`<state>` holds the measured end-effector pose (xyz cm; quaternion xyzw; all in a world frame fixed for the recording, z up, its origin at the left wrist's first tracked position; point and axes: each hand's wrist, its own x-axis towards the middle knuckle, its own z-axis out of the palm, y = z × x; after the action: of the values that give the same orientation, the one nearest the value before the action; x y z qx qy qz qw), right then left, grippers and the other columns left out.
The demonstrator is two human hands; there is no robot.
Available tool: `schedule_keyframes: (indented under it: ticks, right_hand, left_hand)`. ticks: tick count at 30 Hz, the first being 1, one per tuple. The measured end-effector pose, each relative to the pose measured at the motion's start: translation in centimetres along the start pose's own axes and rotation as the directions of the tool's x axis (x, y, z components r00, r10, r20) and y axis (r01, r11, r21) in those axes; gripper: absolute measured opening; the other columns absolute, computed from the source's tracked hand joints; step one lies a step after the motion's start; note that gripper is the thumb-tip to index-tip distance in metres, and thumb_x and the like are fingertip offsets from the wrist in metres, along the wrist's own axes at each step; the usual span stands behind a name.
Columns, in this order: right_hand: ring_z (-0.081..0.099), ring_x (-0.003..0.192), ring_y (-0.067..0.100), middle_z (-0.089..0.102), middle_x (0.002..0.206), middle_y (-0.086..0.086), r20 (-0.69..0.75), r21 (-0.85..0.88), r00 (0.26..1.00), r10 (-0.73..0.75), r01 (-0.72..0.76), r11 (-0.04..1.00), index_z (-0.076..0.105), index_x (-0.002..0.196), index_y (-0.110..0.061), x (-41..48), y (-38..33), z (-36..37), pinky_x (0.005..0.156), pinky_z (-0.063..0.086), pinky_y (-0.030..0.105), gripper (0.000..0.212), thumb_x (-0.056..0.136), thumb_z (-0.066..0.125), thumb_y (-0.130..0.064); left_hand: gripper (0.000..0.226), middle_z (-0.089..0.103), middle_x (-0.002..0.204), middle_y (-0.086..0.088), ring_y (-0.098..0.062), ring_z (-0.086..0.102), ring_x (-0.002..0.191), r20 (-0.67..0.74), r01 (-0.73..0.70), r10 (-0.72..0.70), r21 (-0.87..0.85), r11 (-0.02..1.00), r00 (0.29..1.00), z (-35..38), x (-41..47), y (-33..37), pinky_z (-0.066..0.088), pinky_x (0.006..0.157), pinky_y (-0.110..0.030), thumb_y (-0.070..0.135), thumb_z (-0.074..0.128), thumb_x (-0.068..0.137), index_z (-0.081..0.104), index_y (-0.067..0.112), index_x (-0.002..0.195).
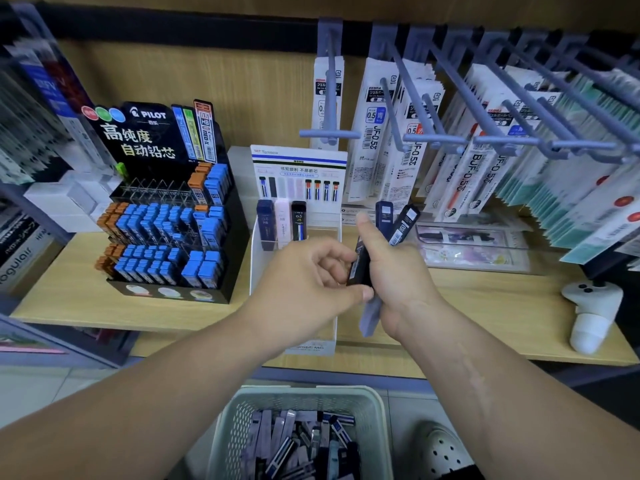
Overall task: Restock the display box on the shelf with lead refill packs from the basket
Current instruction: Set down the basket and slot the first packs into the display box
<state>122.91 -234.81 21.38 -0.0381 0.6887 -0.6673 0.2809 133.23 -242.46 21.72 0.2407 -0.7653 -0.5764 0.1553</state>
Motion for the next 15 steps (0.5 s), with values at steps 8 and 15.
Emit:
schedule_keyframes:
  ticks: [8, 15]
  right_hand:
    - [0.053, 0.048, 0.016, 0.058, 0.050, -0.002, 0.088, 0.127, 0.995, 0.056, -0.067, 0.990, 0.060, 0.070, -0.018, 0.0, -0.5, -0.3, 0.056, 0.044, 0.028, 0.039, 0.086, 0.070, -0.053]
    - [0.059, 0.059, 0.021, 0.062, 0.059, 0.000, 0.140, -0.016, 0.990, 0.018, -0.015, 1.000, 0.066, 0.078, -0.016, 0.3, 0.1, -0.2, 0.060, 0.047, 0.032, 0.034, 0.081, 0.077, -0.048]
  left_hand:
    - [0.039, 0.066, 0.070, -0.008, -0.021, 0.066, 0.063, 0.031, 0.169, -0.167, -0.295, 0.941, 0.985, -1.0, 0.0, 0.1, 0.057, 0.062, -0.033, -0.011, 0.065, 0.085, 0.063, 0.007, 0.118]
    - [0.070, 0.058, 0.067, -0.007, -0.026, 0.063, 0.059, 0.200, 0.212, -0.170, -0.210, 0.954, 0.965, -1.4, 0.5, -0.3, 0.057, 0.061, -0.038, -0.010, 0.057, 0.086, 0.048, 0.035, 0.138]
